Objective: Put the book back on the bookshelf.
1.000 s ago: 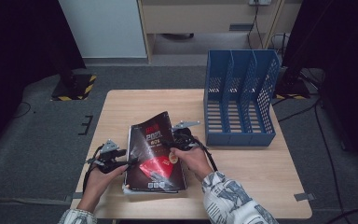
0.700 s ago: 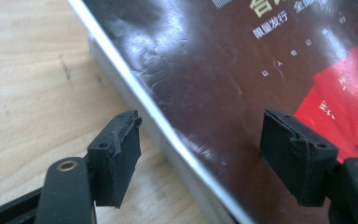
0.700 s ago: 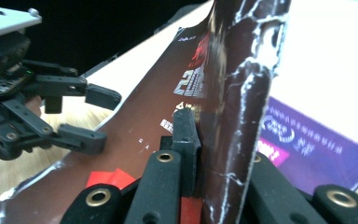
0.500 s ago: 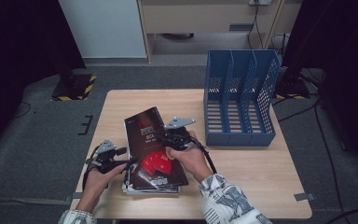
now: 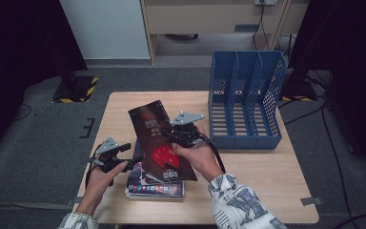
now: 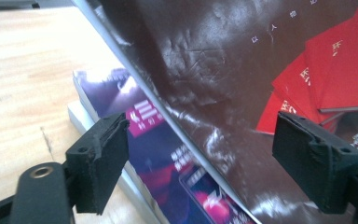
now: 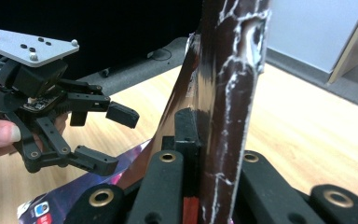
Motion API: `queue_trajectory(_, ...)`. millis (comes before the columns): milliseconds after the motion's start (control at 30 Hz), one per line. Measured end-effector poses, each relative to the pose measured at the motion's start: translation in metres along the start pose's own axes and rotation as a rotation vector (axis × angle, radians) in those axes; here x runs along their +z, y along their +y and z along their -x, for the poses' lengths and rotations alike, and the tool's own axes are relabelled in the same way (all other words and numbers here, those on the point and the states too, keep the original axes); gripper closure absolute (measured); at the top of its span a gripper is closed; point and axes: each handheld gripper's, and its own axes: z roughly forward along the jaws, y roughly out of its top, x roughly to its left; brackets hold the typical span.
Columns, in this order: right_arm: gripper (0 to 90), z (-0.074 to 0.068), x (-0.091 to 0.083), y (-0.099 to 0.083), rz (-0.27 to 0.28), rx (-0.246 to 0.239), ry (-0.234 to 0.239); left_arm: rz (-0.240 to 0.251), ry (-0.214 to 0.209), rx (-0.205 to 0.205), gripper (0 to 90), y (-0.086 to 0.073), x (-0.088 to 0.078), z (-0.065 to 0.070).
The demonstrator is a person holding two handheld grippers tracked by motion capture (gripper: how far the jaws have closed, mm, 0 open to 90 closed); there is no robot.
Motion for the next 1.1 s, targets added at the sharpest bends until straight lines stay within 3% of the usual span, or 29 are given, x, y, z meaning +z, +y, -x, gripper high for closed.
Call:
queue_trajectory(300, 86.2, 0.007, -0.006, 0.013, 0.045, -0.017, -0.008, 0.045, -0.052, 0.006, 16.4, 0.016, 0.014, -0.005)
queue_trajectory(400, 86.2, 0.006, -0.007, 0.015, 0.049, -0.026, -0.008, 0.063, -0.058, -0.022, 16.4, 0.017, 0.016, -0.008)
queue_trajectory(633, 86.3, -0.002, -0.01, 0.02, 0.067, -0.049, 0.011, 0.078, -0.098, -0.009, 14.5, 0.017, 0.012, -0.005)
queue_trajectory(867, 86.4, -0.008, -0.015, 0.028, 0.101, -0.069, 0.041, 0.067, -0.152, -0.004, 13.1, 0.014, 0.018, -0.002)
queue_trajectory(1100, 86.4, -0.01, -0.014, 0.031, 0.114, -0.074, 0.065, 0.047, -0.15, -0.026, 13.2, 0.009, 0.022, -0.006)
